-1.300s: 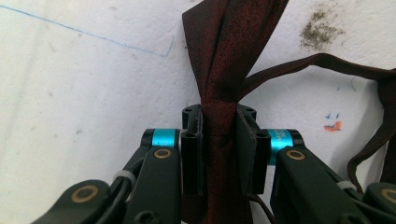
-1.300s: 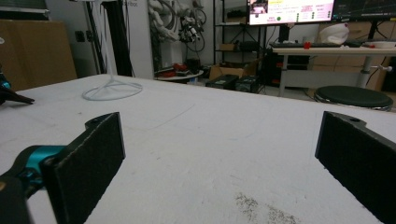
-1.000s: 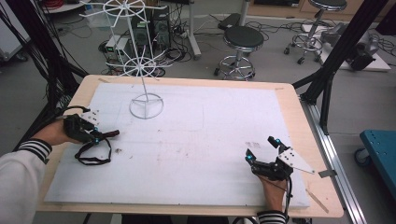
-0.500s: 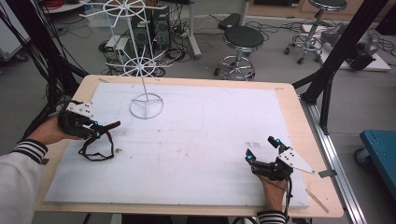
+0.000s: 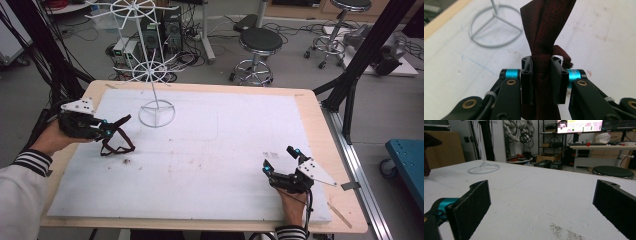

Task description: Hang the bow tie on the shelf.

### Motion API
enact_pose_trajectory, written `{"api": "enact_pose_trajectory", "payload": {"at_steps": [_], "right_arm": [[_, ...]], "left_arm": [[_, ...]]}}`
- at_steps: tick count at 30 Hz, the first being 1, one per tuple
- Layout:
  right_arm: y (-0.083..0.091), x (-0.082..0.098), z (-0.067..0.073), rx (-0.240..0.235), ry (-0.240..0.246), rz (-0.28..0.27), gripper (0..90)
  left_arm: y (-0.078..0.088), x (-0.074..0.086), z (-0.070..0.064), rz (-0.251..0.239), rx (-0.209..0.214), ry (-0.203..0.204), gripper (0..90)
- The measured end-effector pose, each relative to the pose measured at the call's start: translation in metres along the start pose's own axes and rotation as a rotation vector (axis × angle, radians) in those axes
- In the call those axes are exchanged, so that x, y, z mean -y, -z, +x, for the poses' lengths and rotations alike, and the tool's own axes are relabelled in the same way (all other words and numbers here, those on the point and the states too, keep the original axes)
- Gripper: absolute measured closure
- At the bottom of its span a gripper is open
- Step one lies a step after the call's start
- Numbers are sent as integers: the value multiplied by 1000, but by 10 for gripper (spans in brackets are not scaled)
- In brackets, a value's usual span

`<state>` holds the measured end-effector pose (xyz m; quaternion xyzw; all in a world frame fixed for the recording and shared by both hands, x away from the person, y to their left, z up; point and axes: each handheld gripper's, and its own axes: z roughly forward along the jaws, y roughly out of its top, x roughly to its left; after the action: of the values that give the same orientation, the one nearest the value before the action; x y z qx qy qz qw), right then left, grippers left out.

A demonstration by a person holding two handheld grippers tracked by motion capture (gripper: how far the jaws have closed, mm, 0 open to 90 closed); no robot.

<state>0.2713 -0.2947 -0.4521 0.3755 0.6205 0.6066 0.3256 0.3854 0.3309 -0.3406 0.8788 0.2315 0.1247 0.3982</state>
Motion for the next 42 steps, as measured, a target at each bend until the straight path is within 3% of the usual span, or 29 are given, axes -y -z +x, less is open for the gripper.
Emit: {"api": "enact_pose_trajectory", "payload": {"at_steps": [14,18,31,42], "right_arm": [[0,0,0,1,4,0,7],[0,0,0,0,2,1,7],[0,0,0,-1,0,0,7],[0,0,0,-1,2,2,7]], "left_arm": [[6,-19,-12,-140,-28,36,735],[7,-25,-16,-155,-43,39,735],[15,-49,-24,-315,-37,66,735],[18,-63,-24,-406,-80,102,735]]}}
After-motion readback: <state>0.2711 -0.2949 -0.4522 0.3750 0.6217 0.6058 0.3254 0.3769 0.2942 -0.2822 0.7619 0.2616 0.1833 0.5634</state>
